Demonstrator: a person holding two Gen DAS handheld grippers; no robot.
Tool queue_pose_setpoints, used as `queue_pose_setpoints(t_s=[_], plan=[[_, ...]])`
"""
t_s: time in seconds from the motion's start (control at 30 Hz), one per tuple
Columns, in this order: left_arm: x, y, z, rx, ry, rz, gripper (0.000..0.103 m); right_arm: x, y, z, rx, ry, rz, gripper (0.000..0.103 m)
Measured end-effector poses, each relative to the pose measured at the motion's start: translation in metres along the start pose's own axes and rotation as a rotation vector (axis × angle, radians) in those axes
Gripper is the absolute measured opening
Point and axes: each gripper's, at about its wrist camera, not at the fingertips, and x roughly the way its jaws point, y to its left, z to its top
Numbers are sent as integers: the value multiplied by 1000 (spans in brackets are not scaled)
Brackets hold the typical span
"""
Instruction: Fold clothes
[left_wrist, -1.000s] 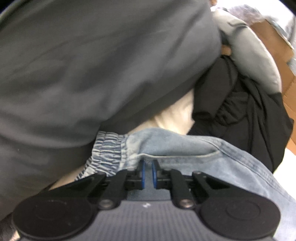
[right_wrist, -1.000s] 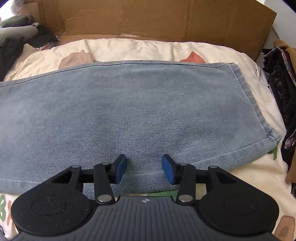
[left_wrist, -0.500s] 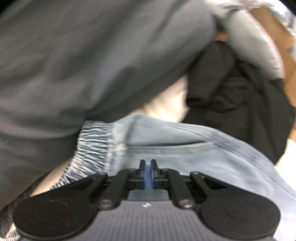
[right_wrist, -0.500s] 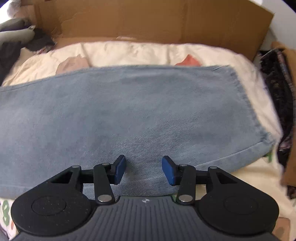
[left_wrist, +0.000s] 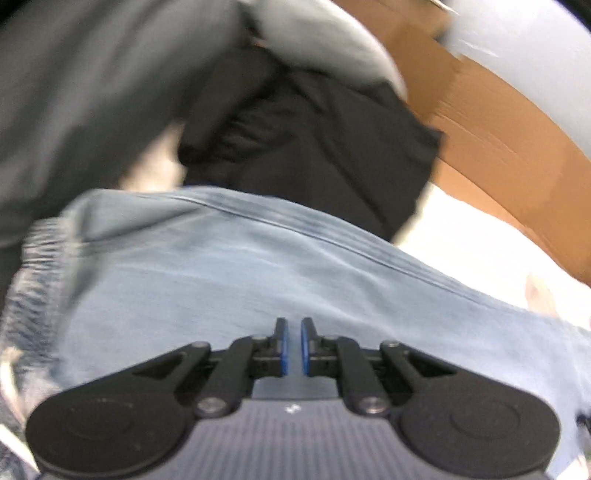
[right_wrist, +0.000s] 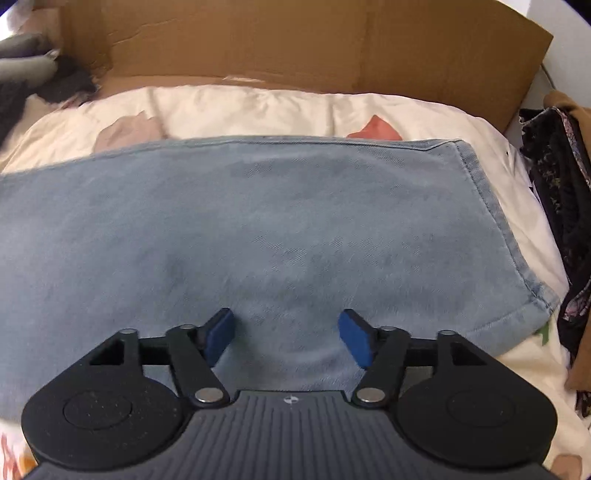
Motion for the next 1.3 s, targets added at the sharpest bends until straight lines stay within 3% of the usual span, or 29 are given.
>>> queue_pose_setpoints(t_s=[0.07,0.17,0.3,0.33,0.37,0.43,0.67,0.8,0.9,1.17,1.3], plan=[[4,-18,-4,51,28,-50,7,3,0,7,19,1,-13,70],[5,-49,-16,130,62,-100,7,-4,10,17,11,-9,-17,34],[3,-82,-34,223,93,-118,10,-24,33,24,-27,-41,95,33],[2,-87,-38,241,97,-111,15,-29,40,25,-45,-49,112,34],[1,-92,-42,258,102,-105,28,-34,47,26,-64,-57,130,35],[-4,-99,-49,281,95,-90,39,-39,57,26,-72,-52,171,36],[16,-111,-71,332,162,-100,37,-23,74,5,-77,27,197,37],[29,-109,-70,319,118,-74,33,-15,82,-4,-112,28,162,37],[40,-111,-59,306,81,-54,25,-7,83,5,-107,12,152,37],[63,-123,-29,320,31,-44,23,16,88,34,-86,-31,134,38],[73,-125,-14,273,16,-44,20,29,89,53,-64,-43,119,38]])
